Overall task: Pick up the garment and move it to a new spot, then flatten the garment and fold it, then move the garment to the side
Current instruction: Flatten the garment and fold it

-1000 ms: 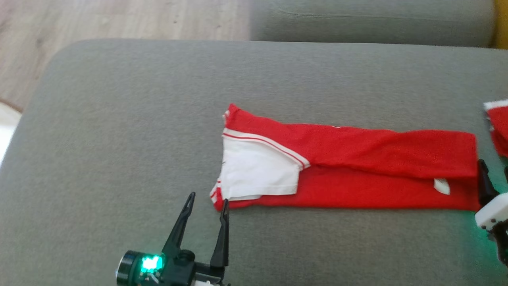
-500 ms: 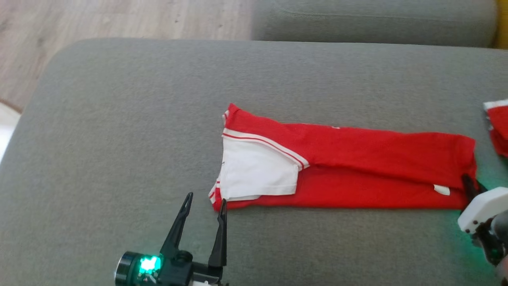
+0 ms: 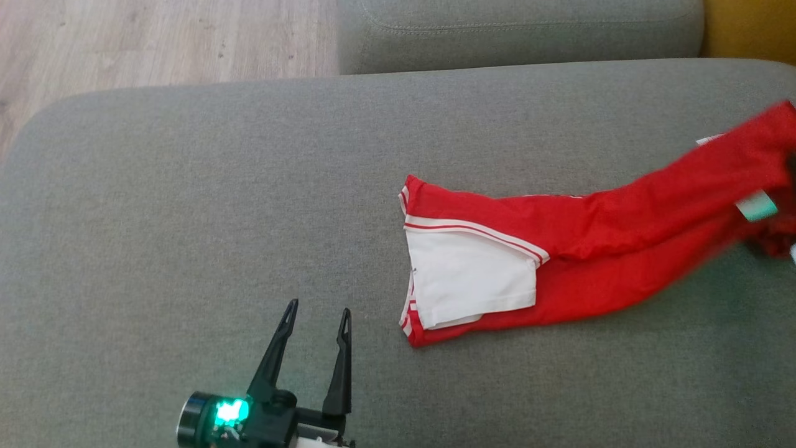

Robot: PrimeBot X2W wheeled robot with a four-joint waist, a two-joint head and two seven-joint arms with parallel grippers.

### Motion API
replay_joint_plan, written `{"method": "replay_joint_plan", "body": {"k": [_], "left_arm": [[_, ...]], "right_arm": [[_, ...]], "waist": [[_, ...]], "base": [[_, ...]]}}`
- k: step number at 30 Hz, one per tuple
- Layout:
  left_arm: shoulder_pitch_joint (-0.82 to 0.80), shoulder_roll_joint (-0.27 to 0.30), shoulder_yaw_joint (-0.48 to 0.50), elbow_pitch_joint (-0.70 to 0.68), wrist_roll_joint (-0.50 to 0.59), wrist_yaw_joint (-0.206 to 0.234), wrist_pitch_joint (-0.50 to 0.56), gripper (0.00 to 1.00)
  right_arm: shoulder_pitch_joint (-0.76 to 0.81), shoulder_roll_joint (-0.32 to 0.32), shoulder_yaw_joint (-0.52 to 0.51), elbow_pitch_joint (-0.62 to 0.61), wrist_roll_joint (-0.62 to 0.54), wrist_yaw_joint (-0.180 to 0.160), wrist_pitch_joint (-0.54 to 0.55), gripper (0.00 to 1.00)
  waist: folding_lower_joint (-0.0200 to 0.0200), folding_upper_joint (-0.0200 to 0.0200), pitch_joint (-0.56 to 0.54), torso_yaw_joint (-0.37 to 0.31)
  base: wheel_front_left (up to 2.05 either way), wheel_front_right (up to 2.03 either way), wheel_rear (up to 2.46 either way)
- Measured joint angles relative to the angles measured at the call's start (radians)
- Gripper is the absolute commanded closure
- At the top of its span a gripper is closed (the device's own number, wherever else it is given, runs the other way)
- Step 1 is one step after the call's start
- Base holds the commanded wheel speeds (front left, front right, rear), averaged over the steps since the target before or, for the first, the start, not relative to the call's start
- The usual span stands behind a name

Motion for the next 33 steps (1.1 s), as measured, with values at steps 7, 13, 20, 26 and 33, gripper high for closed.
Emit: {"method": "replay_joint_plan", "body": {"k": [7, 13, 20, 26, 33], "left_arm": [[0.007, -0.034, 0.011, 0.018, 0.010, -0.036, 0.000, 0.00], [0.008, -0.050, 0.019, 0.030, 0.019, -0.062, 0.000, 0.00], [0.010, -0.059, 0.027, 0.038, 0.038, -0.077, 0.000, 0.00], [0.011, -0.063, 0.034, 0.040, 0.049, -0.086, 0.000, 0.00], [0.011, -0.072, 0.045, 0.046, 0.053, -0.088, 0.000, 0.00]], "right_arm": [[0.107, 0.191, -0.046, -0.319, 0.105, 0.000, 0.105, 1.00], [0.122, 0.397, -0.038, -0.373, 0.051, 0.000, 0.173, 1.00], [0.122, 0.568, 0.007, -0.304, -0.072, 0.000, 0.244, 1.00], [0.119, 0.596, 0.027, -0.202, -0.133, 0.000, 0.234, 0.14], [0.118, 0.601, 0.058, -0.225, -0.144, 0.000, 0.136, 0.00]], "waist": [[0.0000, 0.0000, -0.015, 0.019], [-0.0001, 0.0000, -0.026, 0.066], [-0.0001, 0.0000, -0.038, 0.122], [0.0000, 0.0000, -0.022, 0.145], [0.0000, 0.0000, -0.024, 0.132]], "base": [[0.00, 0.00, 0.00], [0.00, 0.00, 0.00], [0.00, 0.00, 0.00], [0.00, 0.00, 0.00], [0.00, 0.00, 0.00]]}}
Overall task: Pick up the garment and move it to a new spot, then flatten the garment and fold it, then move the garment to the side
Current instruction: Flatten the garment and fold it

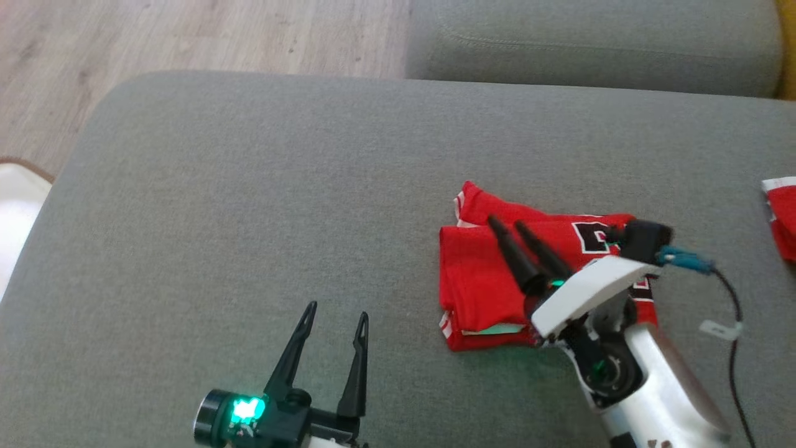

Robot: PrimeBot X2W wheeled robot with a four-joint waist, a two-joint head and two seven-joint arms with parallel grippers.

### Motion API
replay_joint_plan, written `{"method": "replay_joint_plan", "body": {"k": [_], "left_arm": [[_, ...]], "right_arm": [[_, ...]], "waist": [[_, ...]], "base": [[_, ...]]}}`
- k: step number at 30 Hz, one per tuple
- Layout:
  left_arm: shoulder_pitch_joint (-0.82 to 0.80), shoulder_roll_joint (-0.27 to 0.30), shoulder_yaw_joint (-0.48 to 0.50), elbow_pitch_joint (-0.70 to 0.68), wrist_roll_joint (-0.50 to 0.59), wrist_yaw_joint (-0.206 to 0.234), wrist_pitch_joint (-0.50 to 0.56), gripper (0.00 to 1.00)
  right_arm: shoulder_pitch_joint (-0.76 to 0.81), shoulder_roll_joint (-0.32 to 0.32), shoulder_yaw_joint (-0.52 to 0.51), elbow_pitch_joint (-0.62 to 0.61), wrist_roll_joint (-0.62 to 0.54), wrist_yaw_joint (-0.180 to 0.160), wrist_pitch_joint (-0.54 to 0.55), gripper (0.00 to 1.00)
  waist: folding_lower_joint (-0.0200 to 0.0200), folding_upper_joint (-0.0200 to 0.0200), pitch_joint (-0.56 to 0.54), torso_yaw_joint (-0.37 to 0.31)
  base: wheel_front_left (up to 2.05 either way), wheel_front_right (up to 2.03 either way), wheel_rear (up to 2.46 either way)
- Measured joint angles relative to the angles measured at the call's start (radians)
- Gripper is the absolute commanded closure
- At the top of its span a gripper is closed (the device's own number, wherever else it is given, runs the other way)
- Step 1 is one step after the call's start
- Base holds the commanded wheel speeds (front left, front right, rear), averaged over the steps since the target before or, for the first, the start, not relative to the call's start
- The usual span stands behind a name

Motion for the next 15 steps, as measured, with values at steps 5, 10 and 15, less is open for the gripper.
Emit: {"method": "replay_joint_plan", "body": {"k": [5, 10, 15], "left_arm": [[0.013, -0.001, 0.021, -0.001, 0.000, 0.000, 0.000, 0.00], [0.057, -0.001, 0.055, -0.008, 0.000, 0.001, 0.000, 0.00], [0.079, -0.002, 0.096, -0.031, -0.023, 0.002, 0.000, 0.00]], "right_arm": [[0.005, -0.042, -0.035, -0.092, -0.085, 0.000, -0.112, 0.00], [0.085, -0.109, -0.131, -0.159, -0.176, 0.000, -0.249, 0.00], [0.182, -0.162, -0.148, -0.181, -0.356, 0.000, -0.375, 0.00]], "waist": [[0.0000, 0.0000, -0.023, -0.028], [-0.0001, 0.0000, -0.056, -0.083], [-0.0001, 0.0000, -0.083, -0.144]], "base": [[0.00, 0.00, 0.00], [0.00, 0.00, 0.00], [0.00, 0.00, 0.00]]}}
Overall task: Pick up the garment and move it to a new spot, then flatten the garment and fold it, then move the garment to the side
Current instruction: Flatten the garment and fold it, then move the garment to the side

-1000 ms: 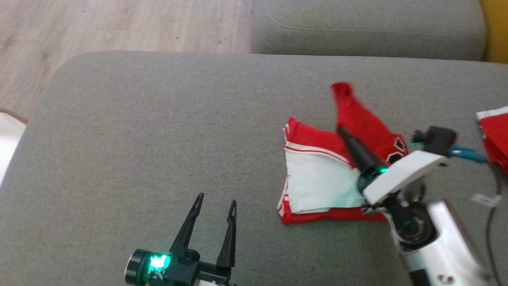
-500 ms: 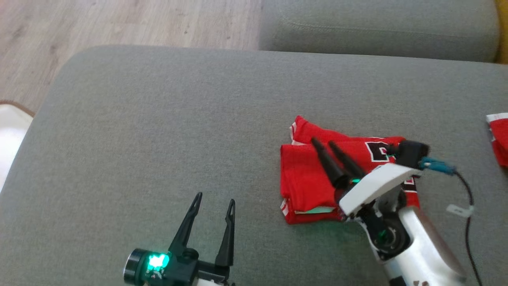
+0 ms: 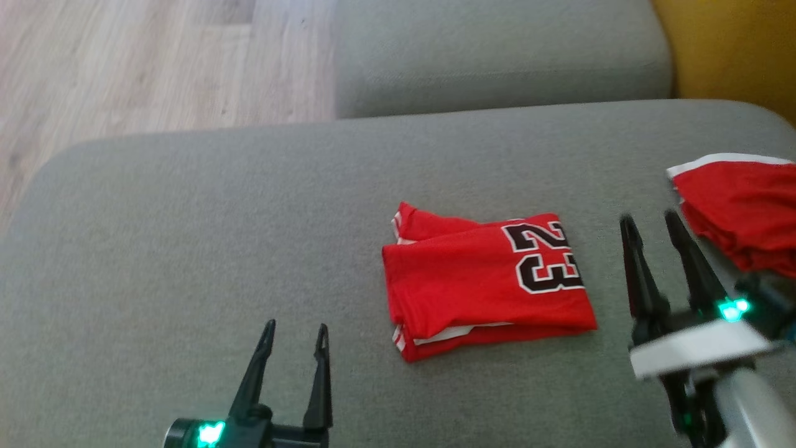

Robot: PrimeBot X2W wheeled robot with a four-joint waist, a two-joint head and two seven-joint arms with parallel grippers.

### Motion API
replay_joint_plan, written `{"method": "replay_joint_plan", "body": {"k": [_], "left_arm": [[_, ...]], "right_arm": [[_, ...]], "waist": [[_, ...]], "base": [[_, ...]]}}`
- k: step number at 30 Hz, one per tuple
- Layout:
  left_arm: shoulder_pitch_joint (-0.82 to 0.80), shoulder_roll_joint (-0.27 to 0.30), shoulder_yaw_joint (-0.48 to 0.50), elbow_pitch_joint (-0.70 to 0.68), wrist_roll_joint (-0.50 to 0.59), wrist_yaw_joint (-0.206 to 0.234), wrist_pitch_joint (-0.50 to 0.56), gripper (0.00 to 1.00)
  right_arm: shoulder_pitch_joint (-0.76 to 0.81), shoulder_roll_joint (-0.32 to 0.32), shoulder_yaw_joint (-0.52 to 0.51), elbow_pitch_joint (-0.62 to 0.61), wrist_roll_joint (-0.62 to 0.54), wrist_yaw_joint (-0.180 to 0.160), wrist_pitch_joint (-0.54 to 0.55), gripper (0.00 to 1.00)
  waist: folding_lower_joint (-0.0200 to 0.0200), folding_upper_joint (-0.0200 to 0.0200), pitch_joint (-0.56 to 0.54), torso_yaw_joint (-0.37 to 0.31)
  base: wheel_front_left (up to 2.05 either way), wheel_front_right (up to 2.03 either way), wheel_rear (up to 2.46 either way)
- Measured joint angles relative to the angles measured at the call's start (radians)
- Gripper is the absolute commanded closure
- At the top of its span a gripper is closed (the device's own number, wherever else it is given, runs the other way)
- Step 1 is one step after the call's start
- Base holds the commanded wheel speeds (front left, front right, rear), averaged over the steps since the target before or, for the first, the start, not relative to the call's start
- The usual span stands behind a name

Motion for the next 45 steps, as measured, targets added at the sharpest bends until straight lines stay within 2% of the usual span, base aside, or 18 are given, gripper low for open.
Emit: {"method": "replay_joint_plan", "body": {"k": [4, 7, 13, 23, 45], "left_arm": [[0.025, -0.005, 0.030, -0.008, -0.021, 0.011, 0.000, 0.00], [0.068, -0.005, 0.056, -0.009, -0.036, 0.020, 0.000, 0.00], [0.119, -0.006, 0.097, -0.013, -0.040, 0.027, 0.000, 0.00], [0.121, -0.007, 0.127, -0.019, -0.036, 0.025, 0.000, 0.00], [0.138, -0.008, 0.127, -0.034, -0.027, 0.027, 0.000, 0.00]], "right_arm": [[0.085, -0.020, -0.010, 0.037, -0.153, 0.000, -0.071, 0.00], [0.163, -0.007, -0.015, 0.065, -0.226, 0.000, -0.086, 0.00], [0.240, 0.044, -0.066, 0.035, -0.317, 0.000, -0.086, 0.00], [0.262, 0.084, -0.083, 0.032, -0.343, 0.000, -0.086, 0.00], [0.270, 0.084, -0.055, 0.038, -0.345, 0.000, -0.086, 0.00]], "waist": [[-0.0001, 0.0000, -0.036, -0.024], [-0.0001, 0.0000, -0.059, -0.036], [-0.0001, 0.0000, -0.081, -0.051], [0.0000, 0.0000, -0.085, -0.050], [0.0001, 0.0000, -0.067, -0.042]], "base": [[0.00, 0.00, 0.00], [0.00, 0.00, 0.00], [0.00, 0.00, 0.00], [0.00, 0.00, 0.00], [0.00, 0.00, 0.00]]}}
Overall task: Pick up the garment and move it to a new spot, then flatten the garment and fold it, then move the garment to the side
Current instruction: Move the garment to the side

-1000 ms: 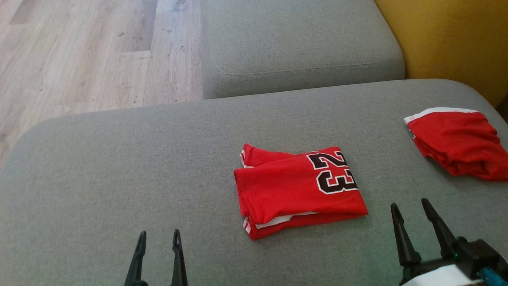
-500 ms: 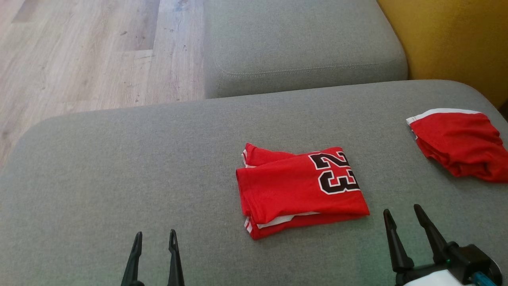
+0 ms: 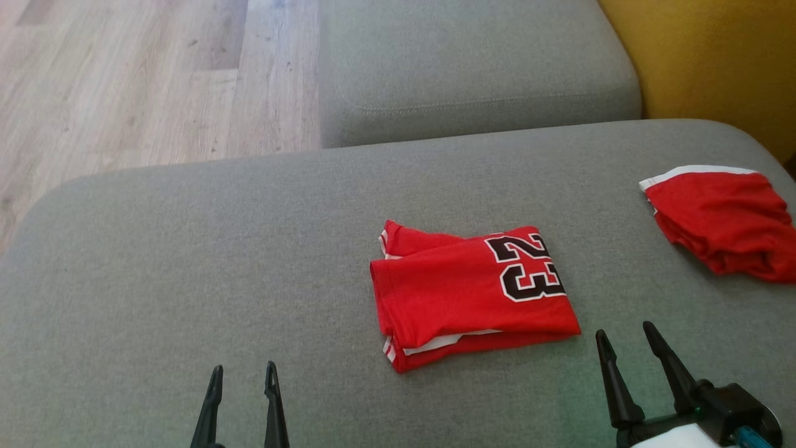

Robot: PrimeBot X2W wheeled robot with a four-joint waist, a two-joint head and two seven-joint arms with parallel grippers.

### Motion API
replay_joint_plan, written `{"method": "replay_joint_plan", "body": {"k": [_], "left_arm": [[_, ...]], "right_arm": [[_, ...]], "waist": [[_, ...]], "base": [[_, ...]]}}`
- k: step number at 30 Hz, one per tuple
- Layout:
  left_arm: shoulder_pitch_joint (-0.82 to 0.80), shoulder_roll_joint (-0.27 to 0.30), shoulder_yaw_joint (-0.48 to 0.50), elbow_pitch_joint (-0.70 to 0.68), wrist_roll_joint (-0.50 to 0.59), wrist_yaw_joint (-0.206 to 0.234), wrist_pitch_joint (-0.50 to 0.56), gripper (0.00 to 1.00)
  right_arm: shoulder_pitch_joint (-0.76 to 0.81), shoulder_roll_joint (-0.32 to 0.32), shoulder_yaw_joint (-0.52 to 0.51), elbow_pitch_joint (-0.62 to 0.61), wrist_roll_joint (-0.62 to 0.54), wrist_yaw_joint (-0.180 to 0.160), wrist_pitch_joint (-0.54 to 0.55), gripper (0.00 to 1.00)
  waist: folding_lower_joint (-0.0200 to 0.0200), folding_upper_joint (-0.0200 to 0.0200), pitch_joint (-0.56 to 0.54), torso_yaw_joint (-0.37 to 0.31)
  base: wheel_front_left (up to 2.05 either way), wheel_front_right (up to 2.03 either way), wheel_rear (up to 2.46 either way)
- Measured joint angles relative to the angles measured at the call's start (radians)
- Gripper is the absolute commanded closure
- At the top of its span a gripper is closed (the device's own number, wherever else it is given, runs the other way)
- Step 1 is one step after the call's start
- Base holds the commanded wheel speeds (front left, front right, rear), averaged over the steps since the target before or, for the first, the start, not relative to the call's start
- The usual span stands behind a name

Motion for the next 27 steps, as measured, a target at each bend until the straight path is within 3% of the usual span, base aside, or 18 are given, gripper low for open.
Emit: {"method": "replay_joint_plan", "body": {"k": [9, 18, 27], "left_arm": [[-0.006, 0.000, -0.020, 0.001, -0.003, 0.053, 0.000, 0.00], [-0.093, -0.001, -0.056, -0.002, -0.006, 0.039, 0.000, 0.00], [-0.160, -0.003, -0.098, -0.023, -0.001, 0.024, 0.000, 0.00]], "right_arm": [[-0.050, -0.039, -0.003, 0.056, 0.030, 0.000, 0.000, 0.00], [-0.263, -0.094, -0.022, 0.225, 0.054, 0.000, 0.015, 0.00], [-0.449, -0.128, 0.125, 0.419, 0.235, 0.000, 0.169, 0.00]], "waist": [[0.0000, 0.0000, 0.067, 0.020], [0.0001, 0.0000, 0.150, 0.042], [0.0002, 0.0000, 0.229, 0.078]], "base": [[0.00, 0.00, 0.00], [0.00, 0.00, 0.00], [0.00, 0.00, 0.00]]}}
